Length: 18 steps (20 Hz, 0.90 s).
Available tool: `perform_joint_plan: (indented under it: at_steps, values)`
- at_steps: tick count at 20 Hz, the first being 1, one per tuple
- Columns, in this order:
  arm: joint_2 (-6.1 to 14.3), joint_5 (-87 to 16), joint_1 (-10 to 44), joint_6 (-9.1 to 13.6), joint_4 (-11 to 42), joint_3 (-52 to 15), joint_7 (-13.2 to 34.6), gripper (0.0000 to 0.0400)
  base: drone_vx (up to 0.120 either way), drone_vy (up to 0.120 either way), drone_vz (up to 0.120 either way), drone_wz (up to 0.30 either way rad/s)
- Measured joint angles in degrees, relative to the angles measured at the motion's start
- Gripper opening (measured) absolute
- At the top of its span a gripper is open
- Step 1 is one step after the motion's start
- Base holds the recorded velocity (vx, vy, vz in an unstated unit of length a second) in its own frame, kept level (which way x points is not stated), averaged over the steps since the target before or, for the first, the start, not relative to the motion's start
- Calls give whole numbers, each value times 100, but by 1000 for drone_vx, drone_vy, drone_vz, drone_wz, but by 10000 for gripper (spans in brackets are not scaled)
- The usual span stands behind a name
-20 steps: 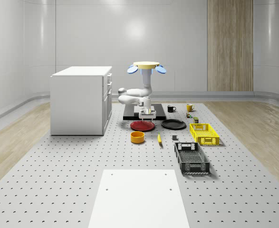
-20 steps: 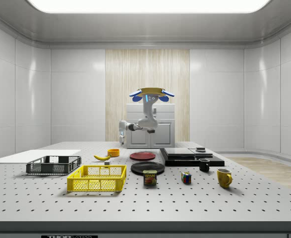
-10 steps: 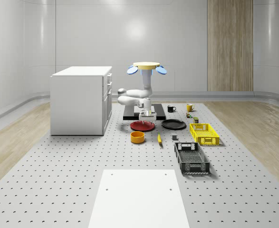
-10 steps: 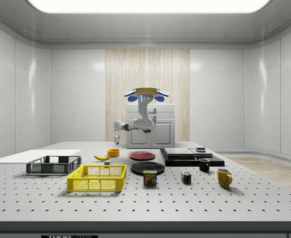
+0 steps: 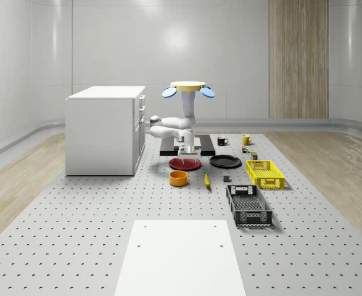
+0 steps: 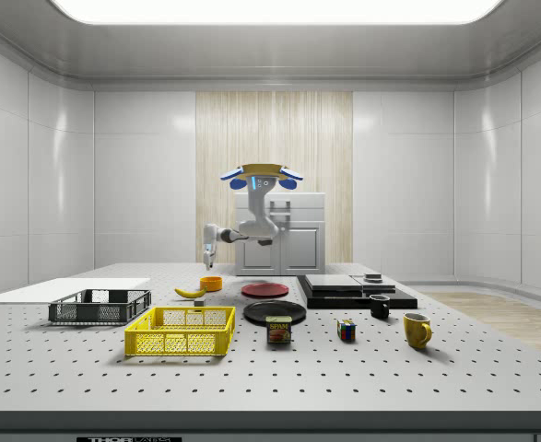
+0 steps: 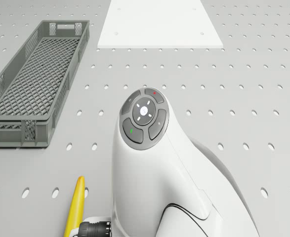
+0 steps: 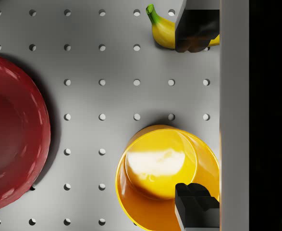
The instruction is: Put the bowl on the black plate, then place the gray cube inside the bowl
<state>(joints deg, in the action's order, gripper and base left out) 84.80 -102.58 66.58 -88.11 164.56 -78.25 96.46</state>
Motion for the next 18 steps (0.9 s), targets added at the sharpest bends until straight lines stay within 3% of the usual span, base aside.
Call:
perform_joint_plan:
  at_steps: [18]
  values:
    - [191, -801, -144, -491, -228, 892, -288, 400, 0, 0, 0, 0]
